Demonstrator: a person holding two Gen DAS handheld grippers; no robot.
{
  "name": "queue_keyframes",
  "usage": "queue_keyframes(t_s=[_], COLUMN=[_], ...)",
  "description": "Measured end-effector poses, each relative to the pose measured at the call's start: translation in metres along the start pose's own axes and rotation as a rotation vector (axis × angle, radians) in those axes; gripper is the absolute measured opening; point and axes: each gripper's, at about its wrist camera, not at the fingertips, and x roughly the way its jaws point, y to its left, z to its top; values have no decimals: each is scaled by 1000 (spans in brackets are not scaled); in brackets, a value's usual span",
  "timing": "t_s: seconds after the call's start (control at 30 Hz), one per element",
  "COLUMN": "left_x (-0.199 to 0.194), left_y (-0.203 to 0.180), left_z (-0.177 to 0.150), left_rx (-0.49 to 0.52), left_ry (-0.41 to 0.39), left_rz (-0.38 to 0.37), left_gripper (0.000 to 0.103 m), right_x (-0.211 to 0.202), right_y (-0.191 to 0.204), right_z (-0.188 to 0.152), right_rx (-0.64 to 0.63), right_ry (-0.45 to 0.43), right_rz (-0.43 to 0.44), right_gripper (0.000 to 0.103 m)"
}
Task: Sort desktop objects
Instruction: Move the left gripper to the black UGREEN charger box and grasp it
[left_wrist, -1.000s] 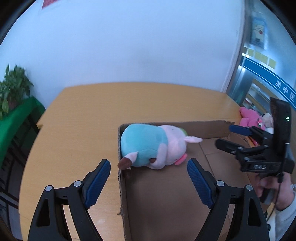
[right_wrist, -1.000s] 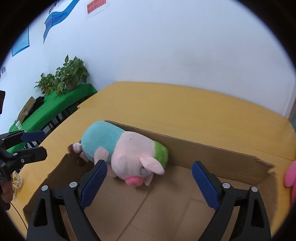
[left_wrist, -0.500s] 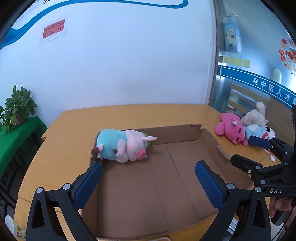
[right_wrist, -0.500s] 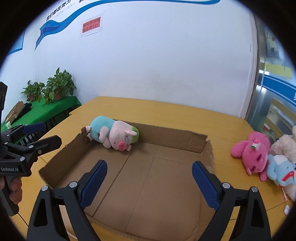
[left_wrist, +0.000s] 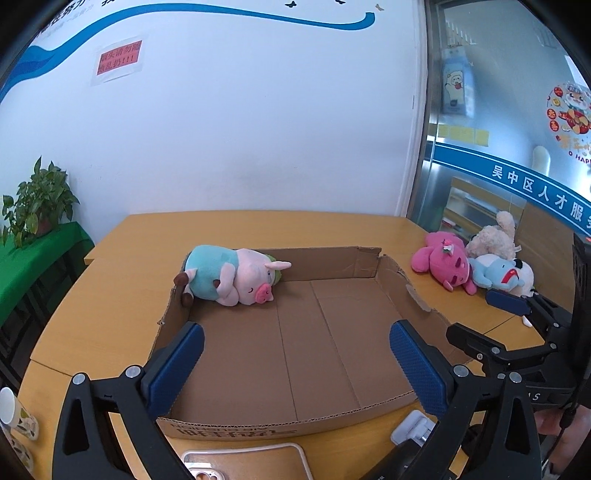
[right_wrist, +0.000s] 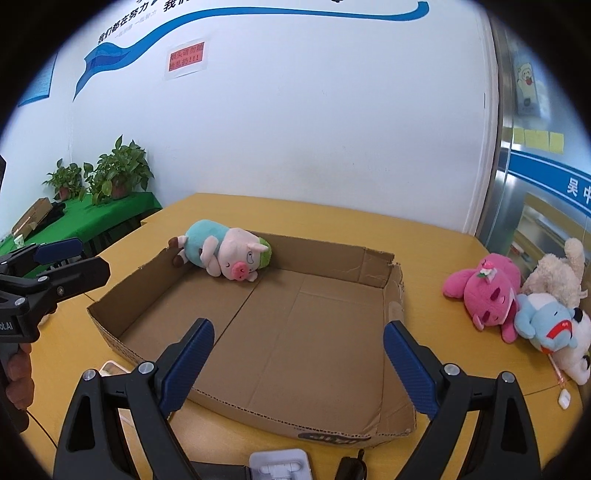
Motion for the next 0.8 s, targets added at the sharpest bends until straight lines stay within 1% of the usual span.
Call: queue_keyframes(t_s=[0.1,0.2,0.3,0.4,0.47,0.53,0.6,0.67,0.7,0.77,0.8], left_x=[8,13,16,16,15,15,14,13,13,15,17], left_y=[7,14,21,24,25,24,24,23,22,20,19], left_z=[-4,-12,-20,-27,-36,-49,-67,-87,-97,-116,-125], left_rx=[-19,-27,-34,-32,-28,-26,-20,-26,-36,-63,-75], left_ry=[21,37,58,75,88,126,170,205,222,246,267], left_rz=[0,-16,-10,-14,-12,-25,-53,-93,-112,-133,-146], left_gripper=[102,102,102,102,102,102,102,102,102,102,102], right_x=[1,3,7,9,6,0,-8,-15,-16,-16,-15], right_y=[0,2,3,5,4,4,4,3,3,5,7], right_z=[-4,-6,-8,-13,-20,-36,-59,-90,-108,-133,-140], right_rx=[-3,-12,-20,-25,-38,-64,-93,-118,-123,-116,-108], right_ry=[11,18,33,44,48,66,103,168,217,297,317], right_rz=[8,13,15,41,104,234,344,438,470,484,487], right_gripper=[94,94,94,94,94,94,94,94,94,94,94])
